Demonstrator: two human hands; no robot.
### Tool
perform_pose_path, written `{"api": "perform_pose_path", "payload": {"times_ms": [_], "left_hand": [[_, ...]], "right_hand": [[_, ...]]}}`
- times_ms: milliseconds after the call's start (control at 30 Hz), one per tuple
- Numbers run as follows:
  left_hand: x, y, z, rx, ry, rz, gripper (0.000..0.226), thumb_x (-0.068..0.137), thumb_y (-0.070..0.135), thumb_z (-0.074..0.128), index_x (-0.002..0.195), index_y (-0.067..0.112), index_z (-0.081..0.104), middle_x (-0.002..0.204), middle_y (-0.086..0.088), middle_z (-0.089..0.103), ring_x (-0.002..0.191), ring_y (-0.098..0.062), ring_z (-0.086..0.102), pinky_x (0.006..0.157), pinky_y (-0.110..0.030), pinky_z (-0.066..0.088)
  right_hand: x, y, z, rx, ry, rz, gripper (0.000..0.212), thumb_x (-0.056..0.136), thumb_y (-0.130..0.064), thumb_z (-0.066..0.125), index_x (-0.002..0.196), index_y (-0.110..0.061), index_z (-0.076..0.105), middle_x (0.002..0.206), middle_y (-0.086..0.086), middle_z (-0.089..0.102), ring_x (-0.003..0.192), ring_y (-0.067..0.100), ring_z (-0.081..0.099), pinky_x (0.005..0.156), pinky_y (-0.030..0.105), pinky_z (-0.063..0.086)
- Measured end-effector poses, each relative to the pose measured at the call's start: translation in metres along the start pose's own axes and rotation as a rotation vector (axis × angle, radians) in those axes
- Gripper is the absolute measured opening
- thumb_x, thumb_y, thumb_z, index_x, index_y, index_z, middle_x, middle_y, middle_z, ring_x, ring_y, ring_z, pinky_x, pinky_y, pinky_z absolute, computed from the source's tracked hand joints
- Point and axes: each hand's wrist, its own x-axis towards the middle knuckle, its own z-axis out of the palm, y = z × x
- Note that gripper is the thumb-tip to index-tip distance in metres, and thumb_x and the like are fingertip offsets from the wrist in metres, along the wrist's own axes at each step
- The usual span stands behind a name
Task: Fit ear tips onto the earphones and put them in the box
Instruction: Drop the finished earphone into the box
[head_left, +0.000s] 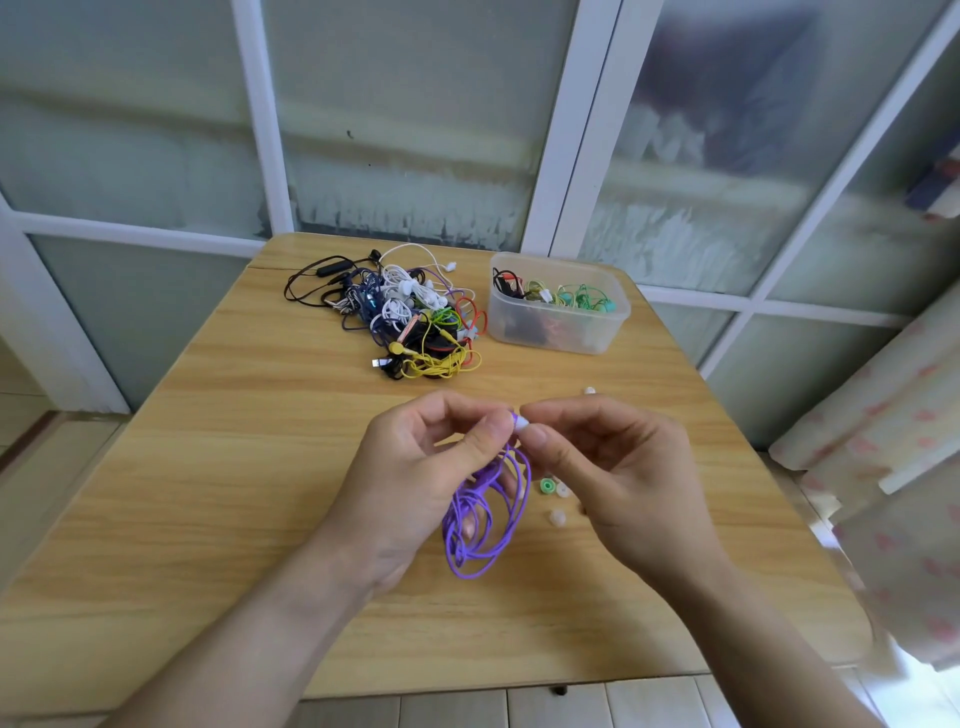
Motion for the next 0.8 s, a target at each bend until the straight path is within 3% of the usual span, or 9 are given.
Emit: {"api": "perform_pose_path", "payload": {"times_ms": [100,233,333,467,600,700,800], "left_hand": [[-0.001,-0.001,-0.001,-0.008,-0.005,-0.010,0.018,0.073,0.024,0.070,0.085,0.011,0.074,0.089,-0.013,0.073,0.075,-0.036,0.068,0.058,-0.030,0.054],[-0.002,0.002,0.001,-0.039,-0.009,-0.035,0.021,0.074,0.021,0.068,0.088,0.006,0.070,0.086,-0.009,0.073,0.062,-0.027,0.063,0.041,-0.023,0.044],[-0.001,0.001,0.002,-0.049,-0.016,-0.030,0.016,0.072,0.019,0.068,0.084,0.008,0.069,0.084,-0.009,0.072,0.058,-0.024,0.062,0.051,-0.026,0.052],[-0.001,-0.001,0.000,-0.037,-0.014,-0.033,0.015,0.074,0.022,0.069,0.083,0.010,0.071,0.085,-0.011,0.072,0.061,-0.027,0.062,0.057,-0.032,0.052],[0.001,-0.003,0.000,-0.040,0.029,-0.029,0.023,0.076,0.021,0.066,0.093,0.005,0.067,0.088,-0.012,0.072,0.061,-0.020,0.067,0.048,-0.025,0.050],[0.004,-0.006,0.000,-0.054,0.069,-0.046,0.022,0.082,0.018,0.065,0.100,0.006,0.064,0.096,-0.020,0.070,0.068,-0.022,0.066,0.056,-0.031,0.053],[0.008,-0.009,0.002,-0.062,0.069,-0.119,0.014,0.094,0.010,0.055,0.107,0.008,0.062,0.099,-0.019,0.072,0.080,-0.024,0.067,0.065,-0.033,0.054]], "right_hand": [[0.000,-0.001,-0.002,0.017,-0.013,-0.009,0.016,0.075,-0.006,0.074,0.091,-0.003,0.073,0.077,0.009,0.075,0.064,0.016,0.069,0.061,0.019,0.053],[0.000,0.000,-0.002,0.027,-0.022,-0.016,0.019,0.073,-0.007,0.075,0.092,-0.004,0.072,0.080,0.009,0.075,0.066,0.019,0.068,0.061,0.020,0.053],[0.000,0.002,-0.002,-0.001,-0.036,-0.029,0.017,0.075,-0.009,0.074,0.091,-0.003,0.073,0.079,0.009,0.075,0.064,0.016,0.068,0.059,0.021,0.052],[0.000,0.004,-0.002,0.005,-0.033,-0.019,0.018,0.075,-0.010,0.074,0.091,-0.001,0.072,0.077,0.007,0.074,0.062,0.011,0.066,0.057,0.020,0.050],[0.002,0.009,-0.003,-0.022,-0.057,0.052,0.032,0.076,-0.026,0.078,0.105,-0.014,0.072,0.090,0.007,0.074,0.076,0.017,0.068,0.066,0.036,0.057],[0.002,0.011,-0.003,-0.126,-0.068,0.070,0.042,0.072,-0.032,0.082,0.112,-0.026,0.069,0.099,0.003,0.071,0.083,0.016,0.069,0.069,0.040,0.058],[0.002,0.013,0.000,-0.401,-0.074,-0.077,0.038,0.078,-0.027,0.082,0.113,-0.035,0.069,0.100,-0.007,0.069,0.085,0.013,0.068,0.068,0.036,0.059]]}}
